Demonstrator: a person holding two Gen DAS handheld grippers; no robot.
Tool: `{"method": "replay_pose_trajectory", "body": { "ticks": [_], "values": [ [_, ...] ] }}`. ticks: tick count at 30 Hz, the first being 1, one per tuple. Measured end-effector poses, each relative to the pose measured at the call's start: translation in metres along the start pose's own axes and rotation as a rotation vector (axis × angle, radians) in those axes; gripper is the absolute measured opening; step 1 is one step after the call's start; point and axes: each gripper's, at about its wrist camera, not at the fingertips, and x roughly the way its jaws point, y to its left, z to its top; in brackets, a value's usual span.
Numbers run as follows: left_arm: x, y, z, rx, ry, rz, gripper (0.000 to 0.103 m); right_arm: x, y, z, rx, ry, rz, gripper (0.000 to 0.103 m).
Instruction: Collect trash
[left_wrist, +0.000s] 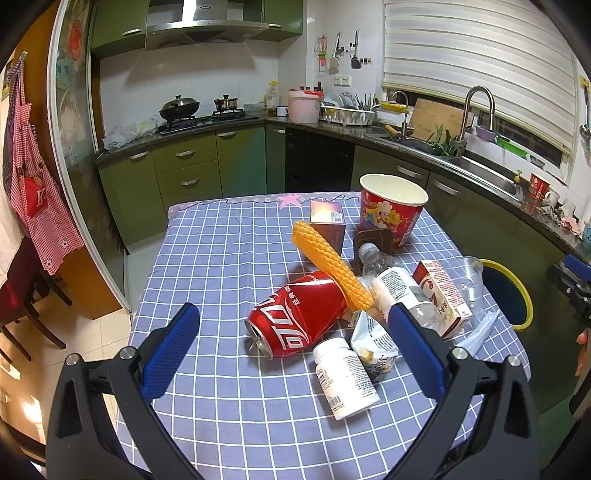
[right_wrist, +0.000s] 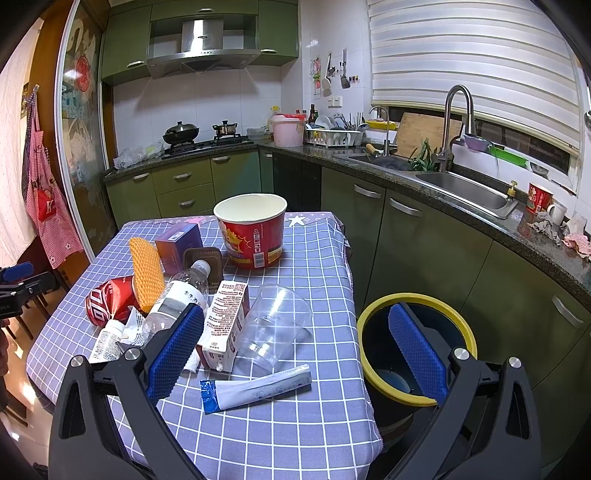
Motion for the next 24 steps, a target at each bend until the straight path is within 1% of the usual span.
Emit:
{"method": "replay_pose_trajectory", "body": {
  "ticks": [24],
  "values": [
    [-0.0018, -0.0012, 0.0014, 0.005, 0.001, -0.002, 0.097, 0.0081, 0.0010, -0.0082, 0.001, 0.011, 0.004, 0.099]
  ]
}}
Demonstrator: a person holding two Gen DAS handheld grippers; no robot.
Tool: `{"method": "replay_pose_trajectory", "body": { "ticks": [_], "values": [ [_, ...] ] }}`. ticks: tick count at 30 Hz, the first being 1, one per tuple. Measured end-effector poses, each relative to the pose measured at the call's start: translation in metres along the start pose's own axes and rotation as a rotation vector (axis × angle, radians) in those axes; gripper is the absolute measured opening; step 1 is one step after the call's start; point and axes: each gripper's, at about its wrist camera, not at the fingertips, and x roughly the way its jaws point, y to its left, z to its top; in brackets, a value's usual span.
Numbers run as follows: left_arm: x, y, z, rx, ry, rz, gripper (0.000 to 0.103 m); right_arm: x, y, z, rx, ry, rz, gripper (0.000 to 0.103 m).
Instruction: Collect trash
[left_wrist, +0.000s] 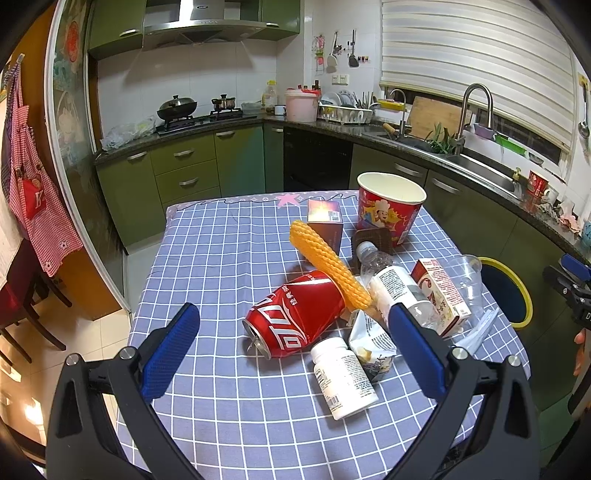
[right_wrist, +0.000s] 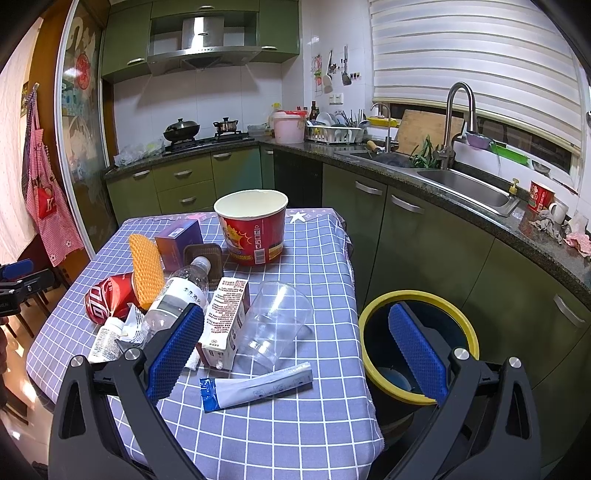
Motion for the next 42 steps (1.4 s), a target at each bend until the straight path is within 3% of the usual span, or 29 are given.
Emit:
{"method": "replay_pose_trajectory", "body": {
  "ticks": [30, 34, 38, 42],
  "values": [
    [0.011, 0.003, 0.003, 0.004, 0.025, -0.019, 0.097, 0.009, -0.002, 0.008, -0.010, 0.035, 0.009, 0.099],
    [0.032, 0.015, 0.025, 0.017, 0.046, -0.034, 0.097, 0.023, -0.008, 0.036, -0.010, 0.067, 0.085, 0.099],
    [0.063, 0.034, 0.059, 0.000, 0.032, 0.022, 0.097, 0.059, -0.021, 0.090, 0.041, 0.145, 0.193, 0.099],
    [0.100, 0.047, 0.086, -0.007, 0.035, 0.057, 0.097, 0.115, -0.022, 0.137, 0.059, 0.263, 0.203, 0.099]
  ]
}}
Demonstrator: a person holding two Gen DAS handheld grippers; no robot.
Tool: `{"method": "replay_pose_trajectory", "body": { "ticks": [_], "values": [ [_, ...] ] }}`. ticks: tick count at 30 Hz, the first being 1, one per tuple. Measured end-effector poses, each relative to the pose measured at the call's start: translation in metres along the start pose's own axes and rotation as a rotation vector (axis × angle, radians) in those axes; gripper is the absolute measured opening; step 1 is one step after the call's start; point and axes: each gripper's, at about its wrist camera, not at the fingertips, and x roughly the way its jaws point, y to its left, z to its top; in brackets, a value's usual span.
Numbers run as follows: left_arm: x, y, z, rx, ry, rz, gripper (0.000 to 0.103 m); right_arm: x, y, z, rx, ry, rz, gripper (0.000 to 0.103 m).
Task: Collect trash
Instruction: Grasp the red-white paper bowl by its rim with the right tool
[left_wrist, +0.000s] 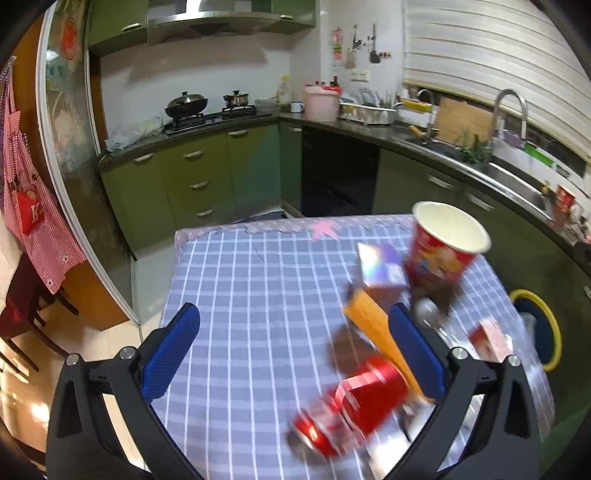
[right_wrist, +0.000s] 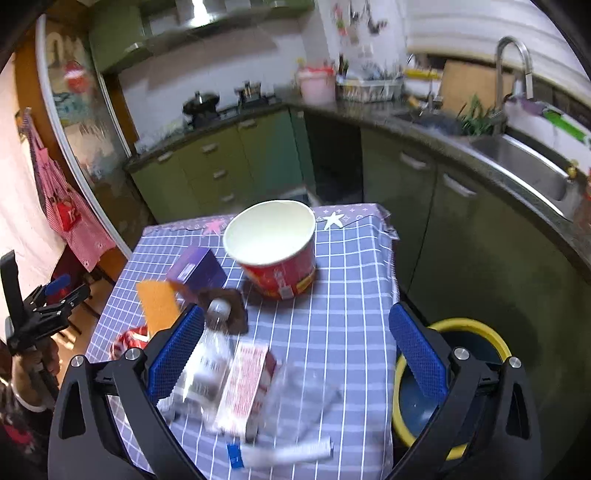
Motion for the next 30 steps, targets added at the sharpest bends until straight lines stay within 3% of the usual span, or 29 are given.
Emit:
{"method": "replay_pose_trajectory", "body": {
  "ticks": [7, 14, 18, 24, 26, 30],
  "values": [
    [0.095, 0.027, 0.027, -0.044, 0.116, 0.076, 0.097, 0.105, -0.010, 0.084, 0.050, 0.265, -0.035, 0.077],
    [0.129, 0.035, 0.017, -0.074, 0.122, 0.072, 0.097, 0.189, -0.016, 0.107, 0.084, 0.460, -0.074, 0.055],
    [0.141, 0.038, 0.010, -0.082, 0.176, 0.103, 0.097, 0.219, -0.022, 0.105, 0.089, 0.515, -0.108, 0.047],
    [0.133, 0.033, 0.011, -0.046, 0.136, 0.071, 0.097, 0.248, -0.022, 0.101, 0.080, 0.576, -0.123, 0.027],
    [0.131, 0.033, 0.011, -0.051, 0.125, 0.063, 0.097, 0.252, -0.021, 0.100, 0.076, 0.581, -0.124, 0.012],
    [0.129, 0.034, 0.010, -0.062, 0.125, 0.043, 0.097, 0.257, -0.024, 0.102, 0.072, 0.560, -0.128, 0.005]
  ]
}}
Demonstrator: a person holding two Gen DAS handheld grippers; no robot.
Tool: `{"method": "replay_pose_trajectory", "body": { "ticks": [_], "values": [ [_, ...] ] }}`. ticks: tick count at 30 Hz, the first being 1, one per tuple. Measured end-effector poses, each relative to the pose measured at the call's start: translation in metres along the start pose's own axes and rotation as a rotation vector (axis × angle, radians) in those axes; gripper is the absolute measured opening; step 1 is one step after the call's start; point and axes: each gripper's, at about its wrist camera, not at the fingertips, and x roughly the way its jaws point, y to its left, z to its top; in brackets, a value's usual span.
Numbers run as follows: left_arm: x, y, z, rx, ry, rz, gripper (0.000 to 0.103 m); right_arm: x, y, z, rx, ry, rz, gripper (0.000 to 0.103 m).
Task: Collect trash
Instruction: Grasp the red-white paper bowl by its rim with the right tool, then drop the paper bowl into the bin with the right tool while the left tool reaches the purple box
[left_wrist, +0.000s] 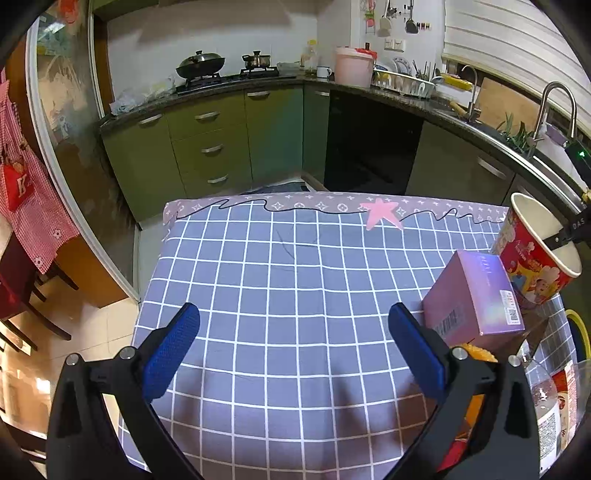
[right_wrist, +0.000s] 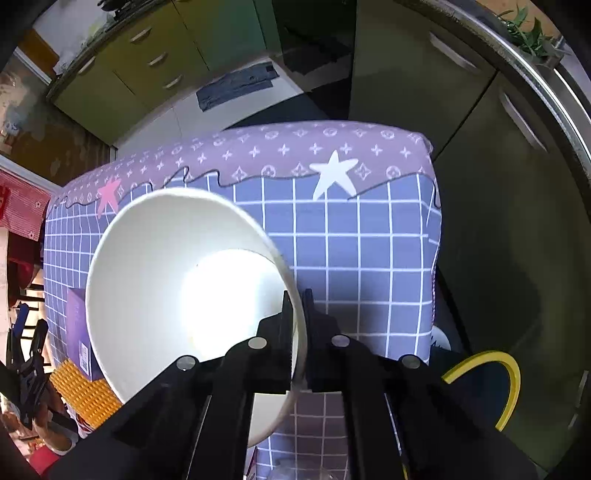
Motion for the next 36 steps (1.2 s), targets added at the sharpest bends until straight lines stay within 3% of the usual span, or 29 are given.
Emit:
{"method": "replay_pose_trajectory", "body": {
  "ticks": [3, 8, 11, 15, 19, 22, 28, 33, 36],
  "values": [
    [-0.002, 0.002, 0.000, -0.006, -0.010, -0.017, 0.097, -0.007, -0.002, 0.000, -0.002, -0.033, -0.002, 0.005],
    [-0.004, 0.000, -0.001, -0.005, -0.020, -0.037, 0.097, -0.063, -0.030, -0.017, 0.042, -0.109, 0.065, 0.005],
    [-0.007, 0.000, -0.002, -0.008, -0.027, -0.054, 0.097, -0.103, -0.074, -0.046, 0.098, -0.171, 0.085, 0.005],
    [-0.012, -0.001, -0.001, -0.004, -0.038, -0.064, 0.097, -0.123, -0.153, -0.104, 0.212, -0.192, 0.019, 0.005],
    [-0.015, -0.007, -0.001, 0.011, -0.043, -0.079, 0.097, -0.094, -0.234, -0.162, 0.374, -0.148, -0.025, 0.005],
    [-0.012, -0.013, -0.002, 0.027, -0.035, -0.086, 0.097, -0.052, -0.268, -0.189, 0.440, -0.087, -0.040, 0.005],
    [-0.013, -0.018, -0.005, 0.042, -0.039, -0.095, 0.097, 0.039, -0.291, -0.209, 0.497, 0.007, -0.051, 0.006],
    [-0.013, -0.019, -0.005, 0.042, -0.037, -0.097, 0.097, 0.086, -0.301, -0.215, 0.519, 0.055, -0.075, 0.007],
    [-0.014, -0.020, -0.006, 0.046, -0.036, -0.099, 0.097, 0.099, -0.308, -0.215, 0.530, 0.072, -0.085, 0.014]
  ]
}}
